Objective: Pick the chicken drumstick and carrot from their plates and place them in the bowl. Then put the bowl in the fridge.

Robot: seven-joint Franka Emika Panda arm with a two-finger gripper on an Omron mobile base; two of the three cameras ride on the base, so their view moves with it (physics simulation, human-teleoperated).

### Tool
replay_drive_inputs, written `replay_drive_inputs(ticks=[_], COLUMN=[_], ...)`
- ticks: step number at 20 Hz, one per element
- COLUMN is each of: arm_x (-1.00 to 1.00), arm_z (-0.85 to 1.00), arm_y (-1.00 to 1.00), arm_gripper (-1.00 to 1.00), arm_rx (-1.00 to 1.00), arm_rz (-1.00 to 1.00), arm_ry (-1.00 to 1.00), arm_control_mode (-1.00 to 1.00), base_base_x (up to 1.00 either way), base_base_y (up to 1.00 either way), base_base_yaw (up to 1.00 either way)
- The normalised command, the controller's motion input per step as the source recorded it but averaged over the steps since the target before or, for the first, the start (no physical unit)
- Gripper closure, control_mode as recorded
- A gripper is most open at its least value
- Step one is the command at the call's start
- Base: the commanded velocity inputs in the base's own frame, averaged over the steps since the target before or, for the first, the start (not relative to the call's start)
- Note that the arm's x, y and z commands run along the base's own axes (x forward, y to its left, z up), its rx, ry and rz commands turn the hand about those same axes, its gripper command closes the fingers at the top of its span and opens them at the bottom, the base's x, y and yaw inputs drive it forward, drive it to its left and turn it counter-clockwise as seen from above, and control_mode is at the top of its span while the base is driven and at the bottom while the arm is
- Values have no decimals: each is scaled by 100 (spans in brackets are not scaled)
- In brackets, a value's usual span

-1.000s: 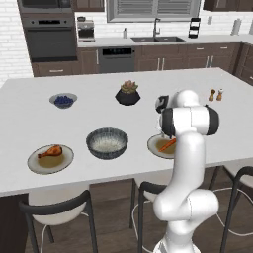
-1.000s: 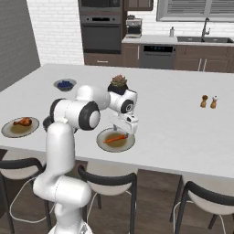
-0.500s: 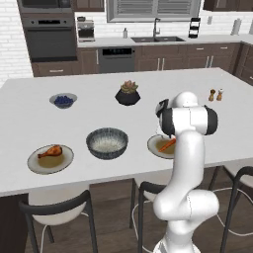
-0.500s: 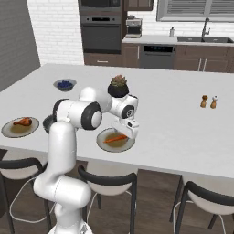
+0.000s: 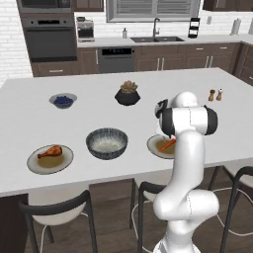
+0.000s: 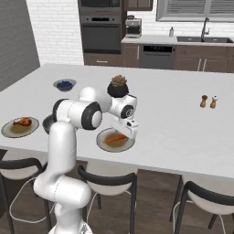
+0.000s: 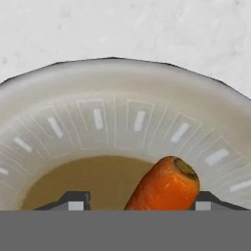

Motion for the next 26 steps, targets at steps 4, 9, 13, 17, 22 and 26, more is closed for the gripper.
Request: replay_drive_inputs(ticks=[4, 9, 13, 17, 22, 26], arm_x=[-5, -16, -57, -98, -56, -34], arm_z=[-23, -8, 3, 48, 93, 92], arm_y=[78, 39, 5, 10, 31, 62], arm_gripper=[100, 100, 100, 100, 100, 100], arm_rx=[0, 0, 0, 0, 0, 1], arm_rz=[-8, -10, -10, -5, -2, -3], arm_ry=[1, 1, 0, 0, 0, 0], arm_control_mode=[-100, -100, -100, -100, -100, -100], base_base_x=[0, 0, 0, 0, 0, 0], base_base_y=[0, 0, 0, 0, 0, 0], base_base_yaw=[0, 0, 0, 0, 0, 0])
